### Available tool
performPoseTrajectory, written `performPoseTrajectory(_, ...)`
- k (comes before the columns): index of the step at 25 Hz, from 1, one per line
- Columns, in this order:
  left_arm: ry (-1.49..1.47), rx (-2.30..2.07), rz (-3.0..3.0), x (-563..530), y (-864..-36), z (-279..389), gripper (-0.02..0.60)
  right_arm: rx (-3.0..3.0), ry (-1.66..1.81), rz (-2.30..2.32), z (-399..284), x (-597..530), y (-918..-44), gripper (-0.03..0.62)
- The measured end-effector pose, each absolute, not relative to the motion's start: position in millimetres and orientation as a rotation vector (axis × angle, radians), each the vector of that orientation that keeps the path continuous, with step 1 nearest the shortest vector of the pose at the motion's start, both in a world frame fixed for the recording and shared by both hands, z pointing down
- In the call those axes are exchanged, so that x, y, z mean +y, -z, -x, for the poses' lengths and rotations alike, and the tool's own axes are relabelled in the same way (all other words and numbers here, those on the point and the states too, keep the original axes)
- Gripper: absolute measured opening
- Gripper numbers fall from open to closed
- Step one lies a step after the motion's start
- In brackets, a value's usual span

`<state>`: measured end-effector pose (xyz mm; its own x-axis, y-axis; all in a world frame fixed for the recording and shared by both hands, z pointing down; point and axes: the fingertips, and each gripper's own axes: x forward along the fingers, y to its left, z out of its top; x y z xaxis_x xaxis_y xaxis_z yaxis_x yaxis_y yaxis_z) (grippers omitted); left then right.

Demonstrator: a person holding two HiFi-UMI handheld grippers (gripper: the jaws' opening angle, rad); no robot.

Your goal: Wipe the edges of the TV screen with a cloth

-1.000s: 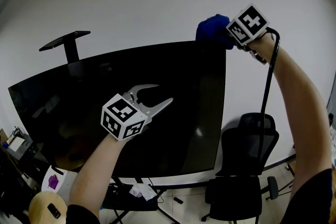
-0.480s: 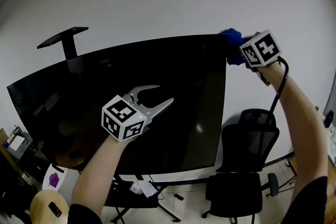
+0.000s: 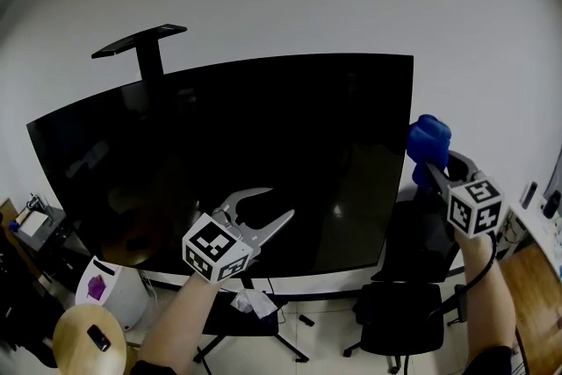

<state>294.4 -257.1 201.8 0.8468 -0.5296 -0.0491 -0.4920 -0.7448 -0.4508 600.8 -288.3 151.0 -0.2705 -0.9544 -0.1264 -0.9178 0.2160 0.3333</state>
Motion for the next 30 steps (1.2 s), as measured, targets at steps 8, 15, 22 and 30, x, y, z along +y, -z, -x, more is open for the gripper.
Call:
performPoseTrajectory(8, 0.148, 0.808, 2.591, -160.0, -300.9, -211.5, 0.184, -2.643, 0.130, -1.722, -453.7, -178.4, -315.3, 0.144)
performPoseTrajectory(15, 0.152, 0.837, 2.730, -101.9, -384.8, -163.4, 0.184, -2.715, -0.009, -1.633, -329.0, -99.1, -394.0, 0.144)
performPoseTrajectory(22, 0.211, 0.979, 2.830, -82.2, -443.5, -127.2, 0.184, -2.738, -0.115, -1.471, -267.1, -62.0, -444.0, 0.144)
performPoseTrajectory(30, 0.224, 1.079, 2.830, -67.7, -451.3, -135.1, 0.184, -2.760, -0.164, -1.437, -281.4, -51.8, -450.4, 0.144)
